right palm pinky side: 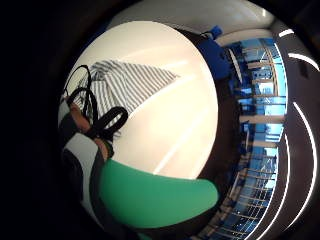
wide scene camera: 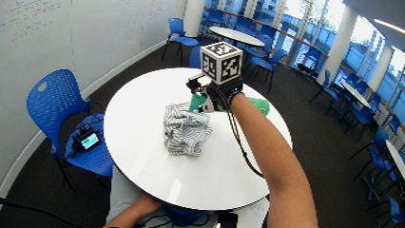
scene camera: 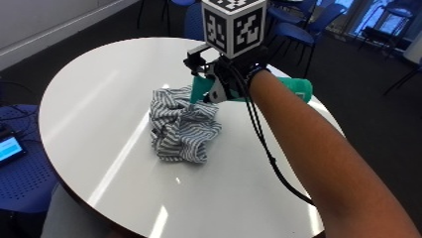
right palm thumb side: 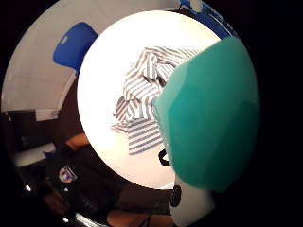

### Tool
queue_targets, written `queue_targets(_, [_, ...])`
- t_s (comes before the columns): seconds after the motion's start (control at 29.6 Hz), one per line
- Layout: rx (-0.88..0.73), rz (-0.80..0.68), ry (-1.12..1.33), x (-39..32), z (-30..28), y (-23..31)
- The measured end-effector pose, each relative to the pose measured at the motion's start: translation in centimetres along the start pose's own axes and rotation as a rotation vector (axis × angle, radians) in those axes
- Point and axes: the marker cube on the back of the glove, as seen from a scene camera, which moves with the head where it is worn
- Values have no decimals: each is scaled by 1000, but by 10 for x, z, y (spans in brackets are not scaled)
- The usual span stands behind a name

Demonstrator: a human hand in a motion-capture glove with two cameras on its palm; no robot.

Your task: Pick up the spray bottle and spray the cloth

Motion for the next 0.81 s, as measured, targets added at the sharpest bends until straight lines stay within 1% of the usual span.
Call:
queue_targets(0.17, [-55, -12, 73, -6, 13, -1])
queue_targets(0.41, [-89, -23, 152, -12, 21, -3])
queue_targets(0.81, [-117, -26, 159, -16, 35, -2])
